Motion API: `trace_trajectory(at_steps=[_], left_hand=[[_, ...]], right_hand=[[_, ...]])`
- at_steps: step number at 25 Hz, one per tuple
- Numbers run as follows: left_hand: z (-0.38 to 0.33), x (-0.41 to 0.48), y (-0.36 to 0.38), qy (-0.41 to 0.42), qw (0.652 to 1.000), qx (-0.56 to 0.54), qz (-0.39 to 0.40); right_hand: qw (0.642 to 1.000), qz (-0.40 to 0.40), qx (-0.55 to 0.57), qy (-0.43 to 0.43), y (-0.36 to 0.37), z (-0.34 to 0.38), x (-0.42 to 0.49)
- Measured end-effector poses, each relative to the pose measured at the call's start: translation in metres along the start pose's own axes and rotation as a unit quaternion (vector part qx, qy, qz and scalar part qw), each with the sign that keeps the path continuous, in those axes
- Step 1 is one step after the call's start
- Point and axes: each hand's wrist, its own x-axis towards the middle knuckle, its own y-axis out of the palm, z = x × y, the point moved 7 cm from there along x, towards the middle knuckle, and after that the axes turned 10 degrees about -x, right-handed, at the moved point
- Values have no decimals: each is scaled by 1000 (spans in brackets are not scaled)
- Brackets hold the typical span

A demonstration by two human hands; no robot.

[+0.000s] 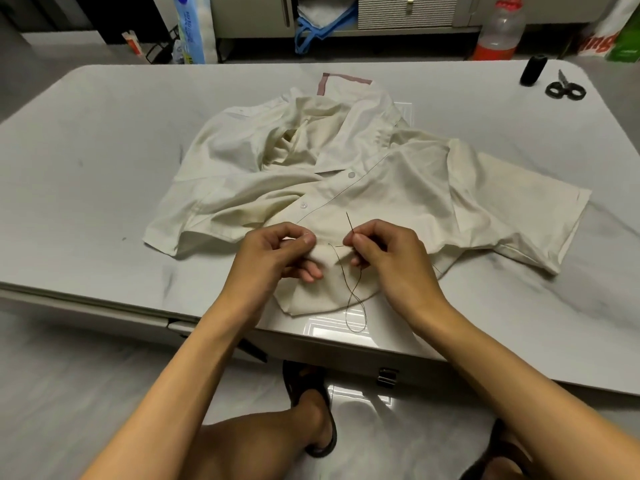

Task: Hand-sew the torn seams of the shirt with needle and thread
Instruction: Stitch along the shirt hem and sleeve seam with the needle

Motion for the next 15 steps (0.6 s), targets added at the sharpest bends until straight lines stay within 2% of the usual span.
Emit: trace_trajectory(at_steps=[3,6,8,11,15], left_hand=[[2,-1,0,-25,999,-21,1],[2,-2,1,-34,999,-34,5],[1,-3,4,-34,999,-37,12],[0,-4,5,-32,999,-39,18],[-1,-5,4,-26,999,-31,21]], right_hand=[[1000,-10,-21,-8,-3,3,-3],[991,-65,-87,-83,-14,20,-14],[988,-29,-108,-110,-8,27,-23],[983,32,-147,-105,6,26,-28],[985,41,-144,-86,7,24,-25]])
